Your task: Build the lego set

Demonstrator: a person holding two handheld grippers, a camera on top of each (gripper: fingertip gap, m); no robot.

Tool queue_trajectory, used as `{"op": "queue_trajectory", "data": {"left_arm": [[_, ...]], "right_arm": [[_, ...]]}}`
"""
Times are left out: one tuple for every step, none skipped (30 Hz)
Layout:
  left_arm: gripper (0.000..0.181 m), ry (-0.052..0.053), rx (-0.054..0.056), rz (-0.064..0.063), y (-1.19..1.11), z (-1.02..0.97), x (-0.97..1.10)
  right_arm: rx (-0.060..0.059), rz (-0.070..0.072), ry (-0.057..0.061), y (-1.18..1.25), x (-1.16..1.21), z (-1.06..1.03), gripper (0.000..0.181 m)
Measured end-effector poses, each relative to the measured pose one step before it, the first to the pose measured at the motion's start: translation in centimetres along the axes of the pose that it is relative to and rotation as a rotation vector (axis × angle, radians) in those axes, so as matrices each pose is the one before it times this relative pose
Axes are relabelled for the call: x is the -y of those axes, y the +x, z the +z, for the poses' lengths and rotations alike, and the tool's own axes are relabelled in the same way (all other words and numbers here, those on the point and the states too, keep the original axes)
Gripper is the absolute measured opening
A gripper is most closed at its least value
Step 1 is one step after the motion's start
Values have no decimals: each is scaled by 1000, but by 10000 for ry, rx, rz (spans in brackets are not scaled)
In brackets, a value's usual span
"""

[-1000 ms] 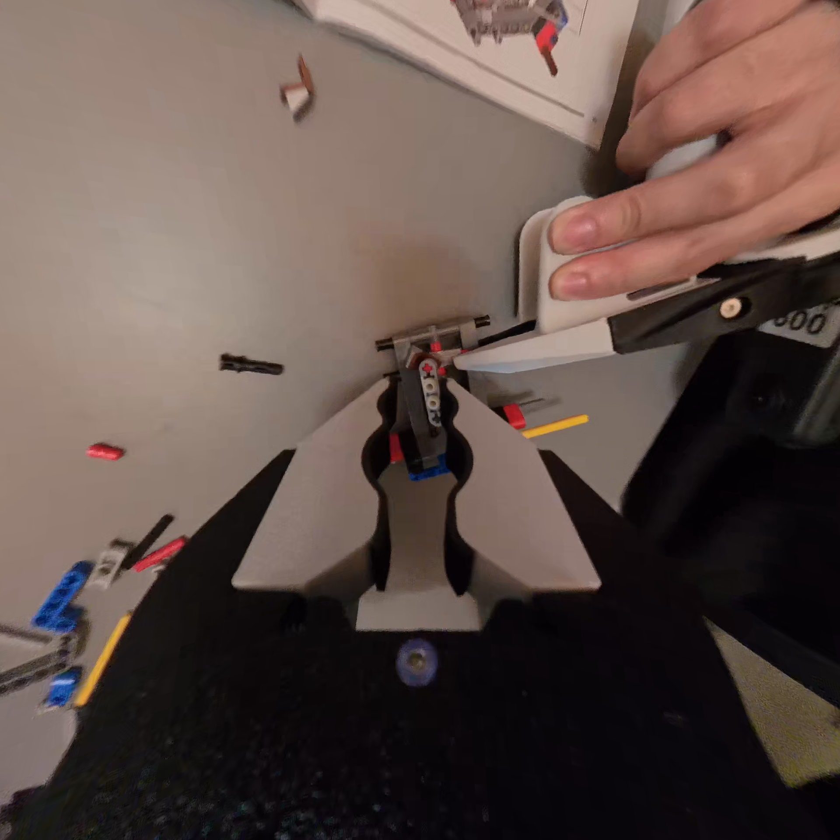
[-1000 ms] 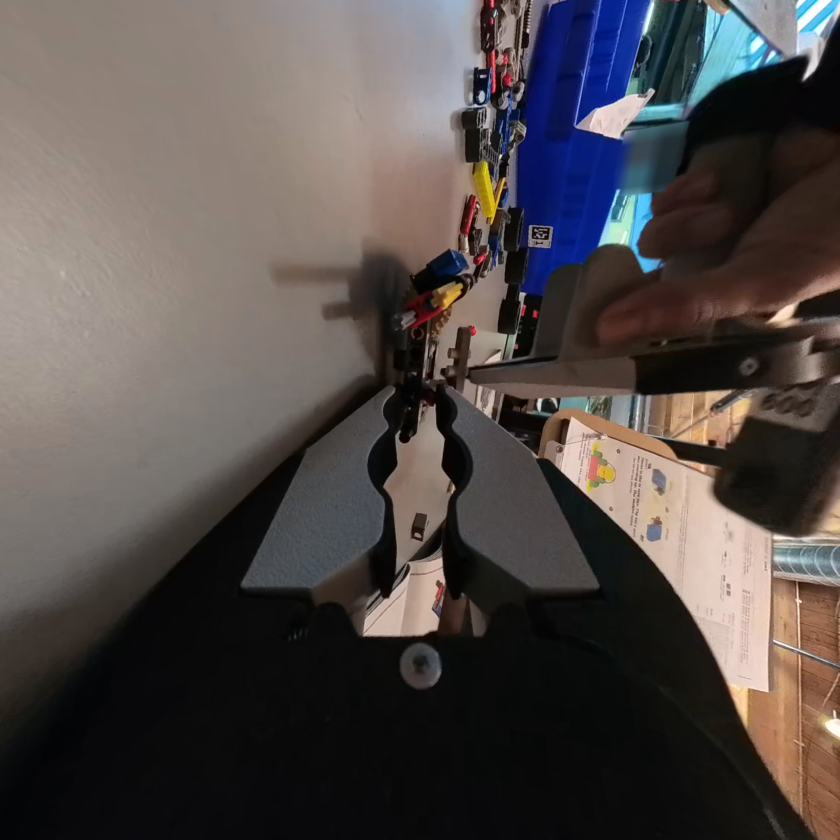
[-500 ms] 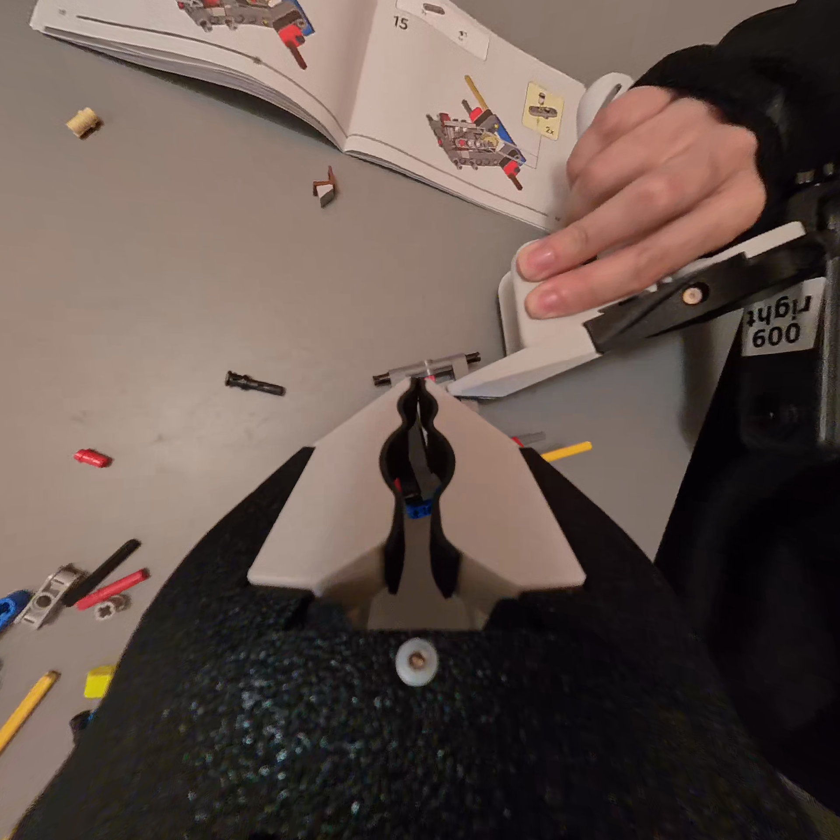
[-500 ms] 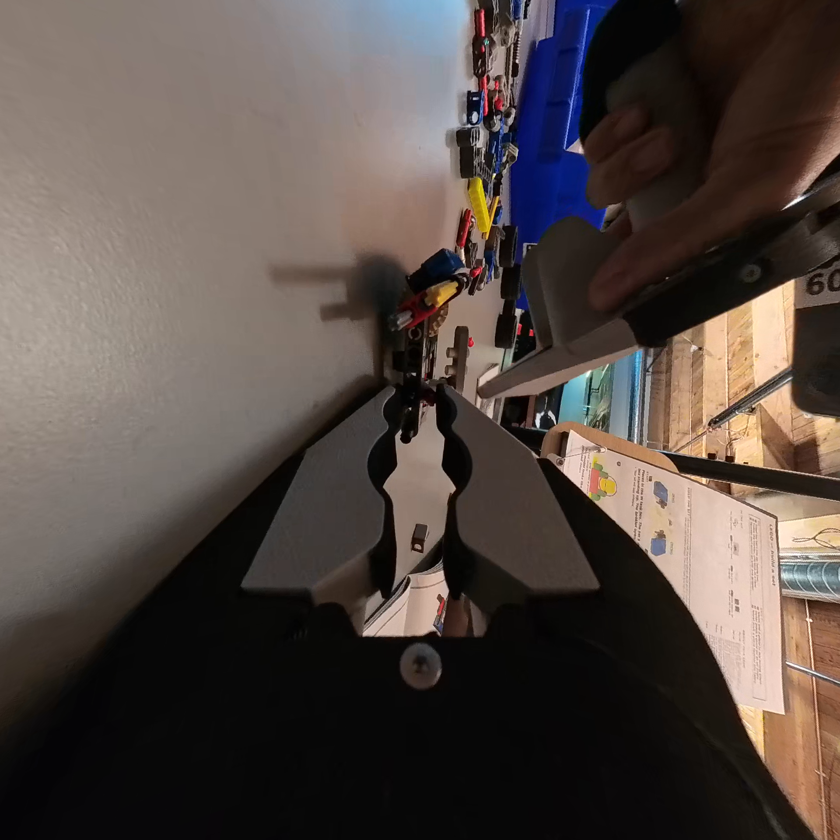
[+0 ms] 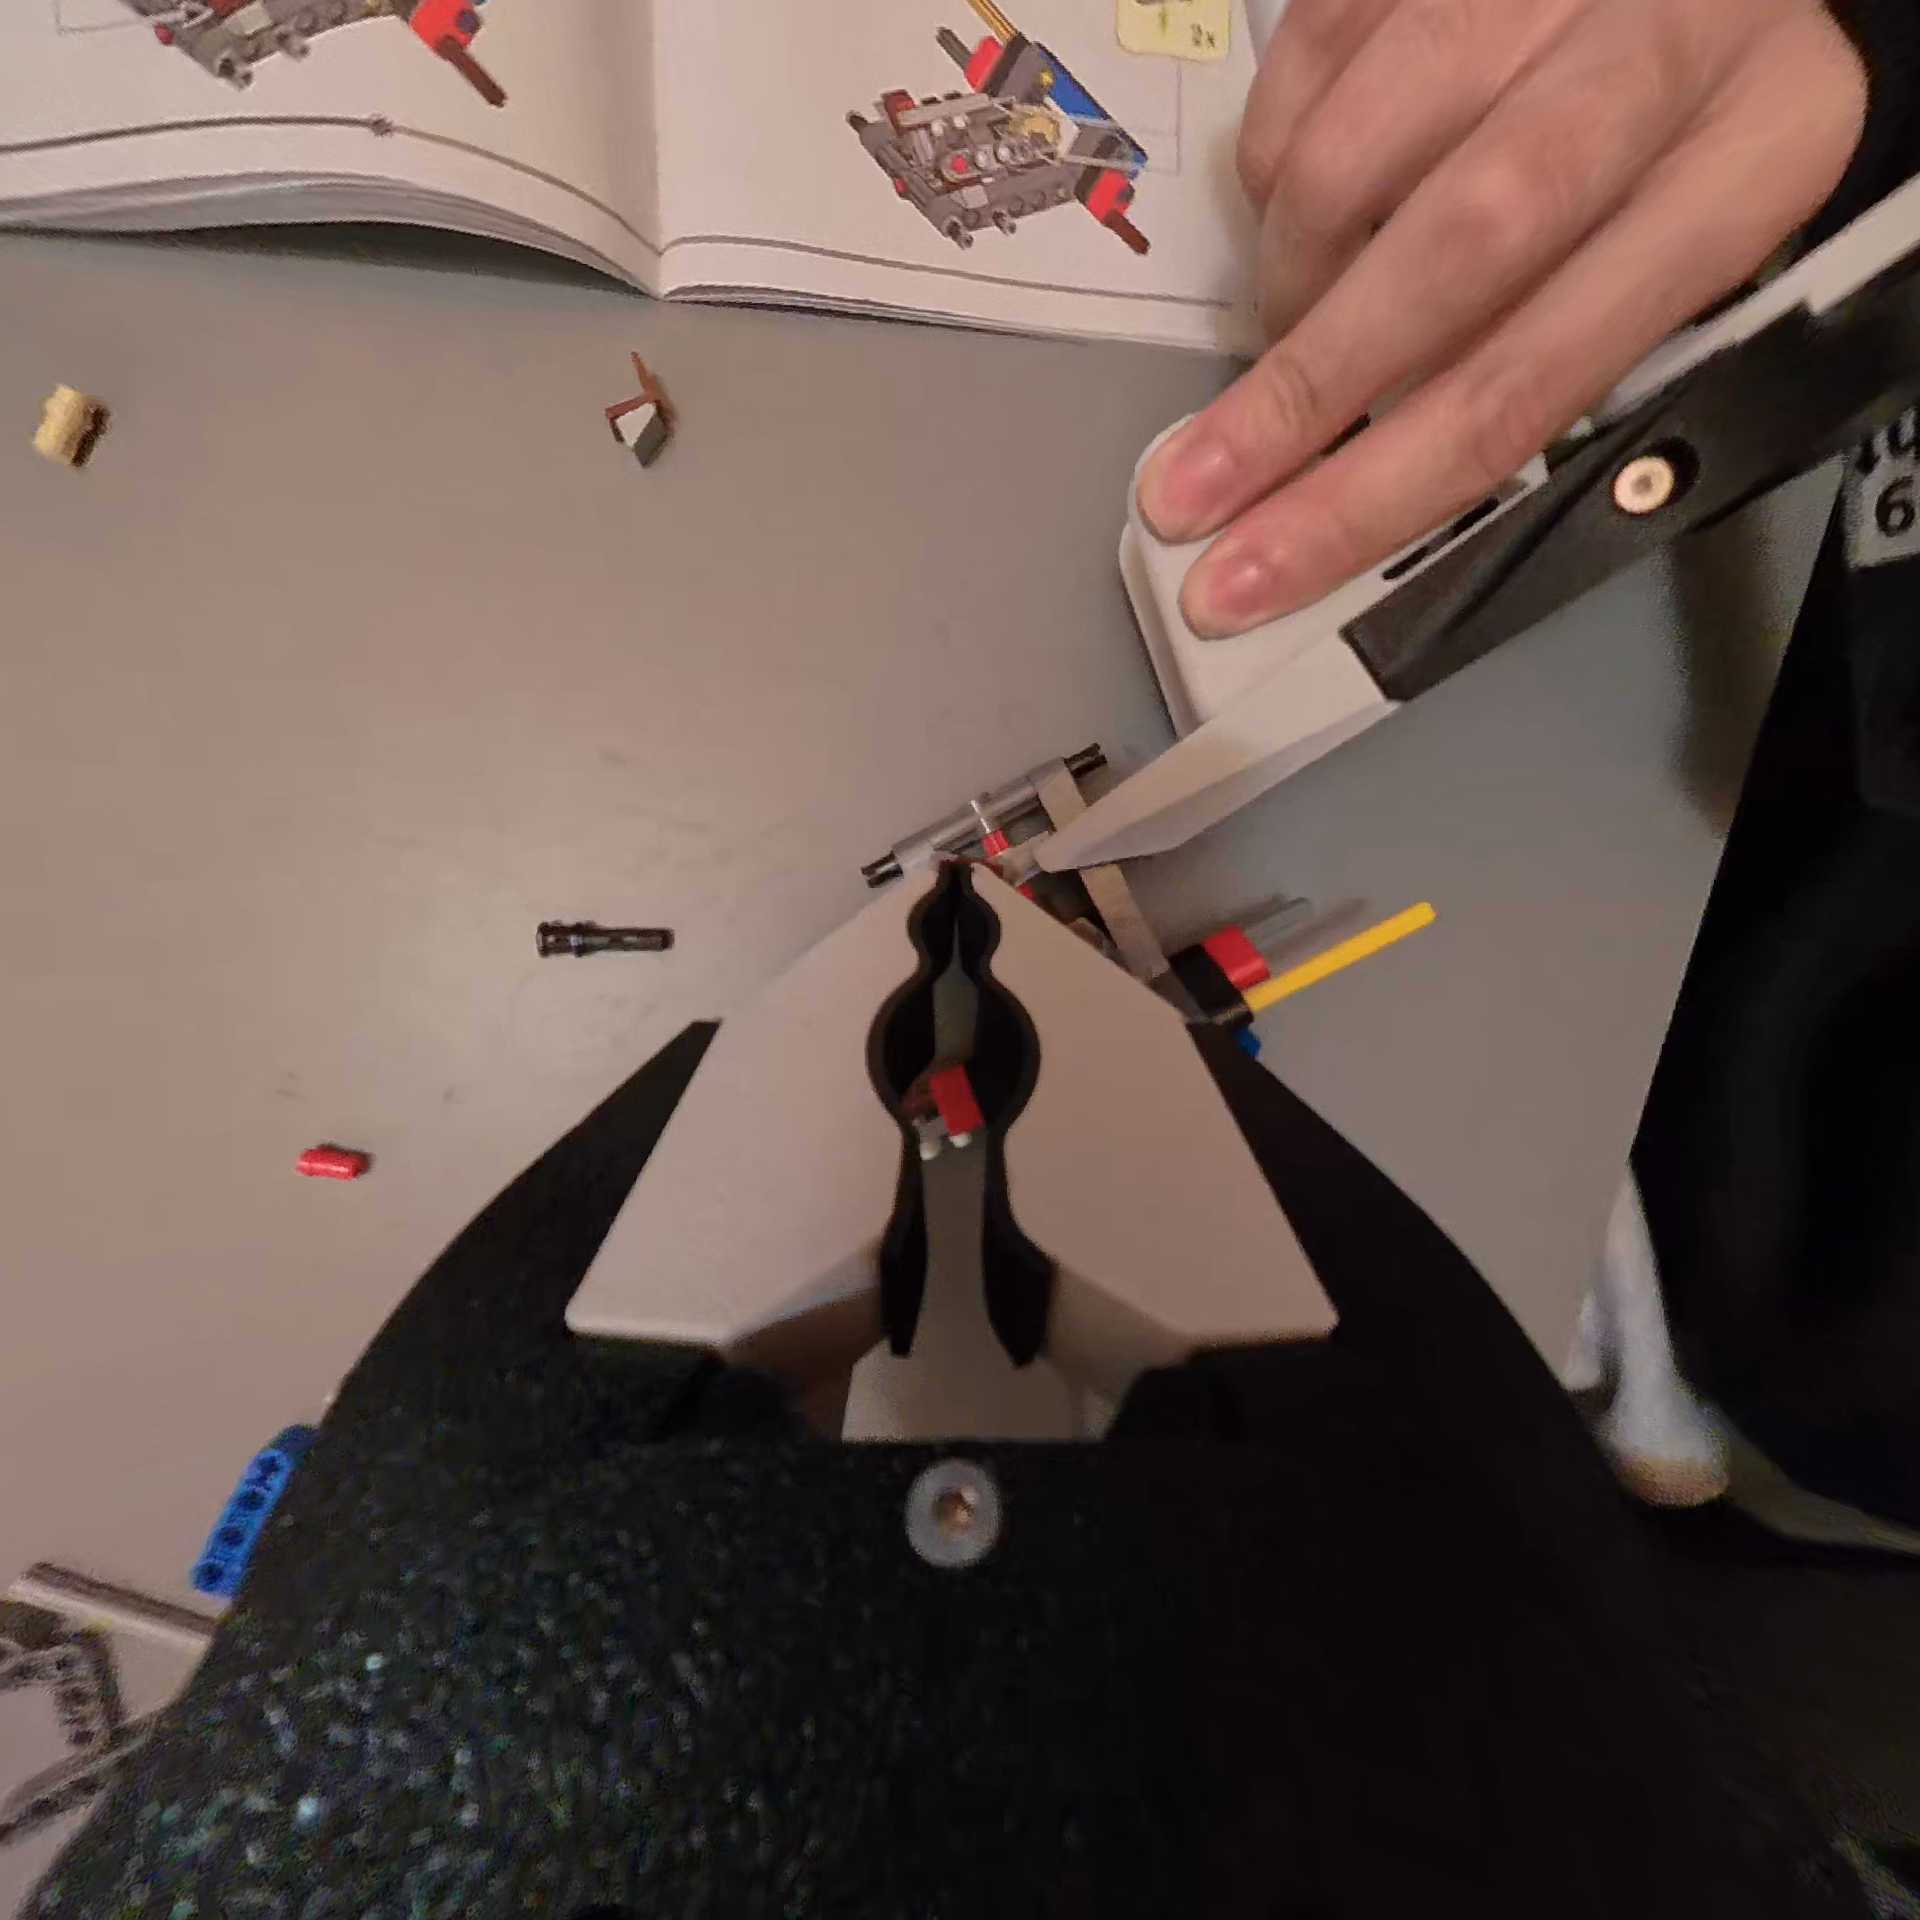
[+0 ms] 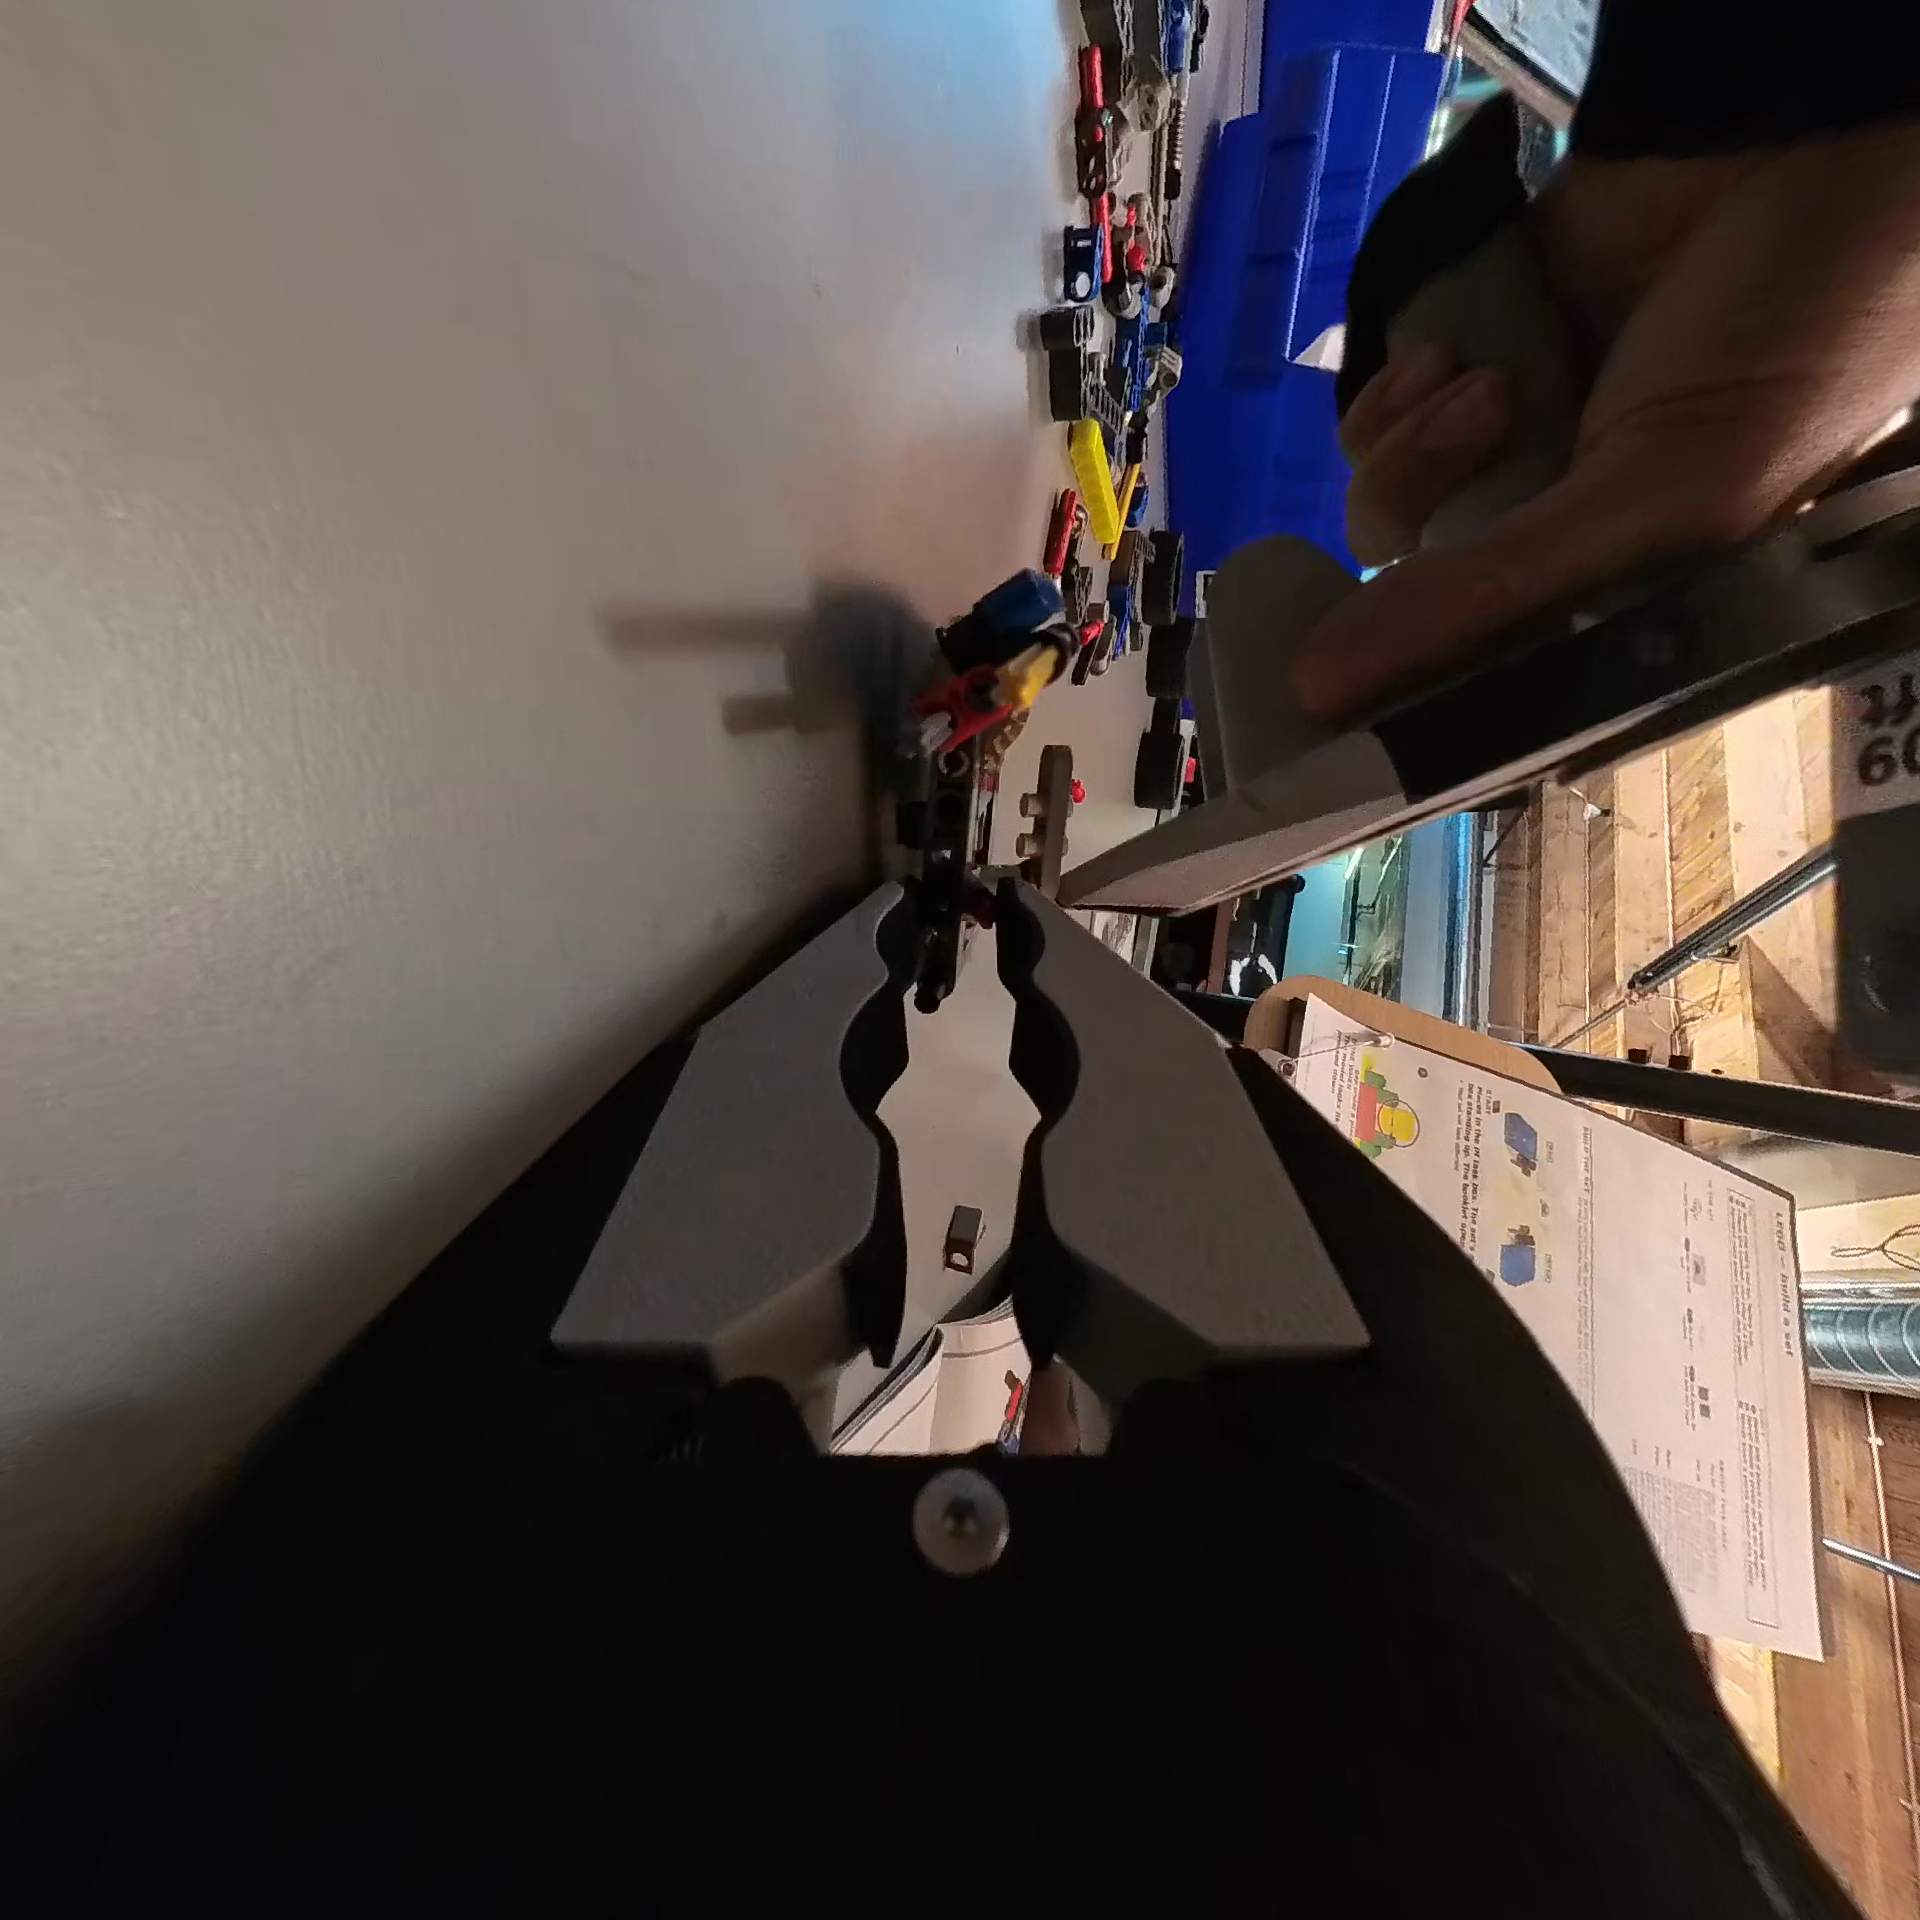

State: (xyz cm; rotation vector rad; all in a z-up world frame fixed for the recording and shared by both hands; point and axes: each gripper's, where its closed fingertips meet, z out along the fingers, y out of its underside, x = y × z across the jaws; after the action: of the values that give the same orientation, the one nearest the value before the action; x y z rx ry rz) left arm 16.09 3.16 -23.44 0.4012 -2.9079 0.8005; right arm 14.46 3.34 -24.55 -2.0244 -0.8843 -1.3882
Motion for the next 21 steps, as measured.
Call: {"op": "queue_trajectory", "data": {"left_arm": [[0,-187,-15,323,35,-1,-45],[0,-240,-65,280,36,-6,-97],[0,-261,-93,243,23,15,-106],[0,-253,-88,225,-16,31,-113],[0,-215,-74,195,-54,51,-71],[0,-160,-77,144,-8,16,-28],[0,-128,-52,72,5,2,-9],[0,-100,-11,29,3,-7,-15],[0,-63,7,39,36,-1,-35],[0,-7,8,20,44,-15,-33],[0,57,27,-101,27,-7,-9],[0,109,62,-257,-4,-31,32],[0,185,172,-393,-86,-109,101],[0,285,425,-419,-337,-245,163],[6,321,480,-271,-320,-337,124],[10,286,358,-124,-6,-360,42],[15,240,409,-48,56,-262,24],[21,127,472,56,137,-147,-55],[23,-44,438,140,298,-45,-221],[23,-143,463,120,286,34,-283],[24,-127,412,66,300,120,-185]], "right_arm": [[-2,-45,18,-7,33,-10,12],[5,-20,17,-6,10,0,12],[11,48,15,-5,-6,8,12],[18,55,14,-2,-6,0,12],[0,3,1,-5,-5,-7,12],[-27,-44,-10,7,11,3,12],[3,24,-12,3,-16,-2,12],[-3,22,4,-2,6,-1,12],[-4,38,1,11,3,4,12],[-2,-7,5,-13,22,-19,12],[-5,-4,-3,4,25,-13,12],[-3,8,-23,2,-5,0,12],[-14,19,-6,25,4,20,12],[-11,-9,7,11,23,10,12],[0,-8,-11,-1,-10,3,12],[1,18,-8,0,2,5,12],[0,-12,-9,1,-7,4,12],[3,7,-2,0,-3,-5,12],[11,31,-8,-1,-4,5,12],[19,47,-1,-3,-14,8,12],[28,61,8,-5,-14,6,12]]}}
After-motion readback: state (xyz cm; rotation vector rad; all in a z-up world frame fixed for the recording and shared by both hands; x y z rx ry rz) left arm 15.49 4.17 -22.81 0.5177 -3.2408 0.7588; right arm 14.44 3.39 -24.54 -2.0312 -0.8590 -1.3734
